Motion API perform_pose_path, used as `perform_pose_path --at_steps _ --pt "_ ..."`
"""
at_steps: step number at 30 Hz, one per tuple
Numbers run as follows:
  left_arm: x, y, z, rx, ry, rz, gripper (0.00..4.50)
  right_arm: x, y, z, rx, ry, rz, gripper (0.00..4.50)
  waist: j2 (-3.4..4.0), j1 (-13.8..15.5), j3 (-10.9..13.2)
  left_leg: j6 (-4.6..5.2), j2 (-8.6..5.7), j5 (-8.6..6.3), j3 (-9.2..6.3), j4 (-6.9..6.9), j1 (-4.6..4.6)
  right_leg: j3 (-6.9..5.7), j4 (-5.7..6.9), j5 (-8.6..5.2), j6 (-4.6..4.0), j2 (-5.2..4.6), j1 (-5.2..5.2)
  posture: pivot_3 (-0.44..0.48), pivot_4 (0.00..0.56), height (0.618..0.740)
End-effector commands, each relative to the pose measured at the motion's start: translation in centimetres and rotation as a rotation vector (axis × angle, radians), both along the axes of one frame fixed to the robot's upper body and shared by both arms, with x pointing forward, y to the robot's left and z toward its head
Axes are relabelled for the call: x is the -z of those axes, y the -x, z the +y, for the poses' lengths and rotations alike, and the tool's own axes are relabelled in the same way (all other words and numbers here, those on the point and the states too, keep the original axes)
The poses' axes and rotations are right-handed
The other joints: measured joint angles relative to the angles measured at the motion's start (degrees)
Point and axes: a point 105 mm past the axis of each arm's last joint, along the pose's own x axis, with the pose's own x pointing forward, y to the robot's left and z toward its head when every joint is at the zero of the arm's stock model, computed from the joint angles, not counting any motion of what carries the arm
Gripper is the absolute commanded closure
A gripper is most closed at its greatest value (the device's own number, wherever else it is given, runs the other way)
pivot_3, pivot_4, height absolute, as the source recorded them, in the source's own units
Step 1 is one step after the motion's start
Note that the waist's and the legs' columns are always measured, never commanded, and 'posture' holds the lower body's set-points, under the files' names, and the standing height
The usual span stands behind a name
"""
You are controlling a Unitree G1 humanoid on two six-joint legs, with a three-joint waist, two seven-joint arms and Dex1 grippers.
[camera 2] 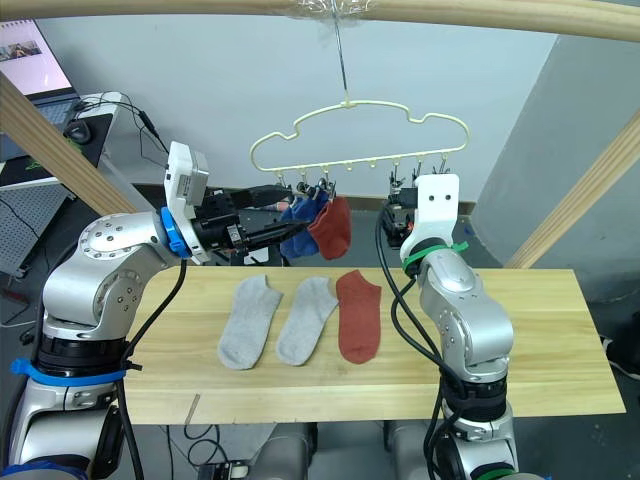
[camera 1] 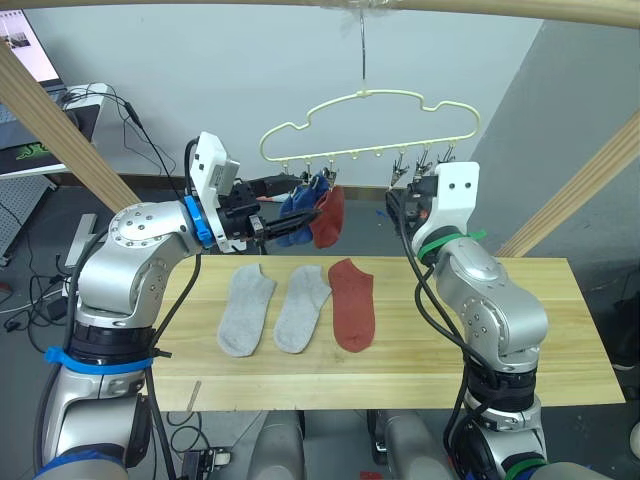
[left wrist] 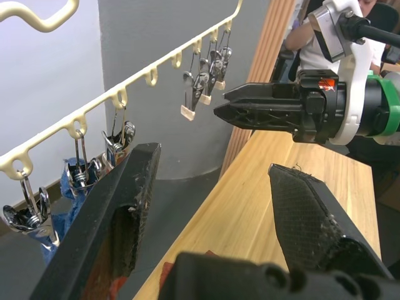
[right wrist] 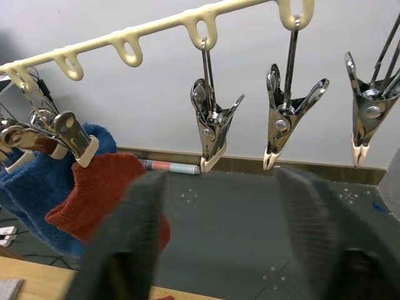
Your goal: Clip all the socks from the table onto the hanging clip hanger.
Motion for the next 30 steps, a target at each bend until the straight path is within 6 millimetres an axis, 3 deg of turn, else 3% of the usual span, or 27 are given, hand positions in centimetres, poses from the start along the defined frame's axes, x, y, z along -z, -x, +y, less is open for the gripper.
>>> perform_pose_path --at_steps 1,9,17,30 --pt "-1.0 0.4 0.3 -0.001 0.001 -0.051 1.38 -1.6 -0.1 0.0 0.0 -0.016 -0.056 1.56 0.0 0.0 0.0 0.0 0.0 0.0 0.0 0.0 0.0 0.0 0.0 0.01 -0.02 0.0 0.0 0.104 0.194 0.74" --pt "-1.0 0.4 0.6 -0.016 -0.001 -0.052 1.38 -2.5 -0.9 1.7 -0.077 -0.028 -0.064 1.56 0.0 0.1 -0.1 0.0 0.0 0.01 -0.01 0.0 0.0 -0.01 0.01 0.01 -0.03 0.0 0.0 0.127 0.192 0.74" --pt "-0.9 0.5 0.8 -0.031 -0.002 -0.053 1.38 -2.3 -1.3 2.2 -0.094 -0.035 -0.053 1.56 0.0 0.4 -0.1 0.0 0.0 0.01 0.0 0.0 0.0 -0.02 0.01 0.02 -0.03 0.0 0.0 0.142 0.195 0.74" --pt "-1.0 0.5 0.9 -0.042 0.0 -0.055 1.38 -1.8 -3.1 0.0 -0.037 0.048 -0.058 1.56 0.0 1.3 -0.1 0.0 0.0 0.01 0.0 0.0 0.0 -0.02 0.01 0.02 -0.03 0.0 -0.01 0.149 0.197 0.74"
